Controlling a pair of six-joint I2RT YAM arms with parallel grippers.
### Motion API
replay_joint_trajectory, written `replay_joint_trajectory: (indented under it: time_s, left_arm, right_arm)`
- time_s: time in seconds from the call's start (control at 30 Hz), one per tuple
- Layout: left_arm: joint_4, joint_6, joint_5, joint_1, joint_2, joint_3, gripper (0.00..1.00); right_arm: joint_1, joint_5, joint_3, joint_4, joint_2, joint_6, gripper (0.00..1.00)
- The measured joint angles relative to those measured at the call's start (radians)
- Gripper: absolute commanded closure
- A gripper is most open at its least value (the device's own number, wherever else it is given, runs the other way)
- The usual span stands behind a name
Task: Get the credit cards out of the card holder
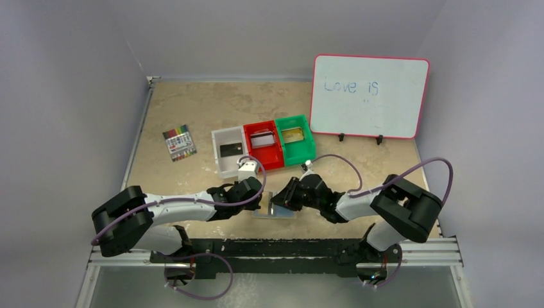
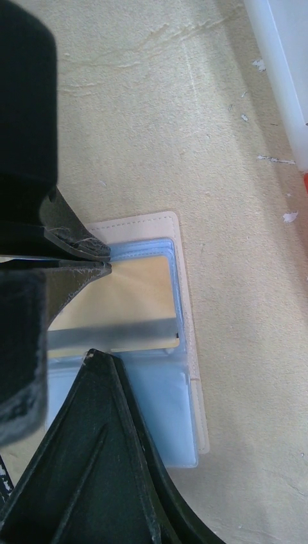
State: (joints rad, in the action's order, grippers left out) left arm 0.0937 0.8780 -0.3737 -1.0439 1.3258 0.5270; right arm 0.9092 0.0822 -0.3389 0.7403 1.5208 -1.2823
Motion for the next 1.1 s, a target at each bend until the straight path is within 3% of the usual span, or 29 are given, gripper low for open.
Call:
replay_joint_trajectory:
  time_s: [0.27, 0.63, 0.77, 1.1]
  left_arm:
    - [-0.002, 0.000, 0.002, 0.000, 0.002, 0.000, 1.00]
    - [-0.004, -0.006, -0.010, 0.001, 0.006, 0.000, 1.00]
    - [-0.008, -0.006, -0.011, 0.001, 0.008, 0.000, 1.00]
    - [-0.011, -0.005, -0.027, 0.000, 0.010, 0.000, 1.00]
  right_arm:
    - [0.000, -0.012, 0.005, -0.023, 0.010, -0.010, 0.78]
    - [-0.008, 0.023, 0.028, 0.164, 0.113, -0.046, 0.85]
    - [-0.010, 0.025, 0.027, 0.160, 0.116, -0.044, 1.00]
    - [-0.007, 0.010, 0.008, 0.067, 0.071, -0.034, 1.00]
